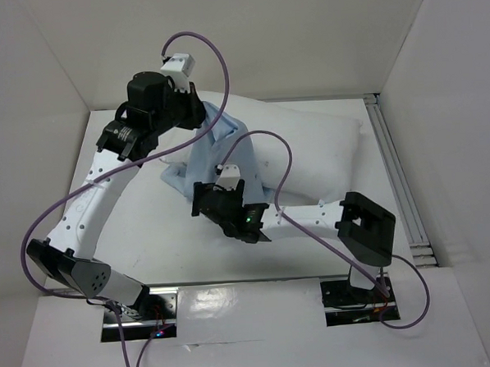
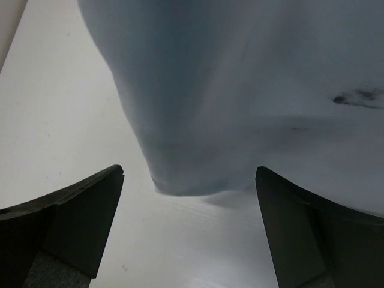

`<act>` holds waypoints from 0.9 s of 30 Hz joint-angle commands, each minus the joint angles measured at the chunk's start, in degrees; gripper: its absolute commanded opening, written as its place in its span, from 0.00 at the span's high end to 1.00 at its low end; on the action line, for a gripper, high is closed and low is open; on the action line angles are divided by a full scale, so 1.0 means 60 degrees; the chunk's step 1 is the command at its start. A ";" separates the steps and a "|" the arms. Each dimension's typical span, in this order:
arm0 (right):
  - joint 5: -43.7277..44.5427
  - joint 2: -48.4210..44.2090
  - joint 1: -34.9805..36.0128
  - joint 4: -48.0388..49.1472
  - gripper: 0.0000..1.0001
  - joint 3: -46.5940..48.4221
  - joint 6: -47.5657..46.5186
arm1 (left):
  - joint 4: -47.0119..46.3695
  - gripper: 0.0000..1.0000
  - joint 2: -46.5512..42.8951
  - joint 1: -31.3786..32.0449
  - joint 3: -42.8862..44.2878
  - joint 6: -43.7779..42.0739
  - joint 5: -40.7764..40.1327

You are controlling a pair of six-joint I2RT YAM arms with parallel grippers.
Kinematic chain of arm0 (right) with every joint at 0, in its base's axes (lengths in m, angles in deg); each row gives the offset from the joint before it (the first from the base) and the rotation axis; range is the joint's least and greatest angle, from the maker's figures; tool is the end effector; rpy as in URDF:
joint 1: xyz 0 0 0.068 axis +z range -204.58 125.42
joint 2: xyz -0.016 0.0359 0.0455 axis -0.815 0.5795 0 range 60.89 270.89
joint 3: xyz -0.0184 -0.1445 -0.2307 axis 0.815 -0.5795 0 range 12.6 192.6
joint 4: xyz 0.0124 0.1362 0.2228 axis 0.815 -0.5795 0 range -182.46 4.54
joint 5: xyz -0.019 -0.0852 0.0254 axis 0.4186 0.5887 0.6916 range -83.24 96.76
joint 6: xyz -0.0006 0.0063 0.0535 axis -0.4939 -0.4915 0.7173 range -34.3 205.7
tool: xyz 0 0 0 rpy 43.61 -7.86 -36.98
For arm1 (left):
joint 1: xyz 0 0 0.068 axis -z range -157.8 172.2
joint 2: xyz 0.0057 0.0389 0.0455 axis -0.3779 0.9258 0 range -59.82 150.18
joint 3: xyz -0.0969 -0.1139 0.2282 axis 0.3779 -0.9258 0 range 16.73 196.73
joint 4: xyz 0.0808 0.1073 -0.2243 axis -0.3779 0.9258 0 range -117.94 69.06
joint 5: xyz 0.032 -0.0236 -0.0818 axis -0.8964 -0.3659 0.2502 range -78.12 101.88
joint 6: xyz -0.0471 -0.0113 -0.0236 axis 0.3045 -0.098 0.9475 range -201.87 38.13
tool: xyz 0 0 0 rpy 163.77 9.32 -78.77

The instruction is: Put the pillow into the pillowcase

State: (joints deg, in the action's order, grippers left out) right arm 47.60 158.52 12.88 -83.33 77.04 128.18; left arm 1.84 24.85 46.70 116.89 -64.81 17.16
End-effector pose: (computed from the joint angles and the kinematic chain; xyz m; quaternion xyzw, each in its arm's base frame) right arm 0.1669 0.3414 0.2394 -0.0089 0.8337 0.2032 0.5134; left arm 0.2912 -0.1364 0.4727 0.0794 0.7852 -0.2515 0.5602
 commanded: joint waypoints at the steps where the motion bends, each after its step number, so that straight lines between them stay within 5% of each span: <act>1: 0.1982 0.0282 -0.0038 0.1148 0.02 0.0714 0.0451 | -0.0233 1.00 -0.0457 -0.0112 0.0197 0.0043 0.0307; 6: 0.2171 0.0823 -0.0476 0.1346 0.25 0.1196 0.0347 | -0.0232 1.00 -0.0561 -0.0287 -0.0022 0.0043 0.0395; 7: 0.2318 0.0824 -0.0477 0.0836 0.36 0.1328 0.0709 | -0.0232 1.00 -0.0561 -0.0288 -0.0023 0.0043 0.0511; 8: 0.2435 0.0824 -0.0564 0.0730 0.70 0.1329 0.0713 | -0.0232 1.00 -0.0648 -0.0288 -0.0023 0.0043 0.0599; 10: 0.2671 0.0621 -0.0565 0.0437 0.98 0.1199 0.0917 | -0.0232 1.00 -0.0649 -0.0376 -0.0110 0.0043 0.0600; 16: 0.2790 -0.2349 -0.0565 -0.1349 1.00 -0.0074 0.1006 | -0.0028 1.00 -0.0459 -0.0784 0.0503 0.0248 0.0570; 20: 0.2060 -0.5366 -0.0653 -0.1747 1.00 -0.0795 -0.1473 | 0.0090 1.00 -0.0458 -0.1151 0.1060 0.0613 0.0804; 24: 0.1208 -0.7653 -0.0741 -0.2753 1.00 0.0402 -0.4053 | -0.0127 1.00 -0.1101 -0.1269 0.1397 0.1052 0.0995; 27: 0.0242 -0.7760 -0.0741 -0.3283 1.00 0.2554 -0.5433 | -0.0349 1.00 -0.1847 -0.1269 0.1993 0.1243 0.0995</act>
State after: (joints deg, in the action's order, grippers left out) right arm 54.64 112.66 8.42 -100.77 82.70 109.49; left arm 4.46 20.19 39.11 122.79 -59.91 21.44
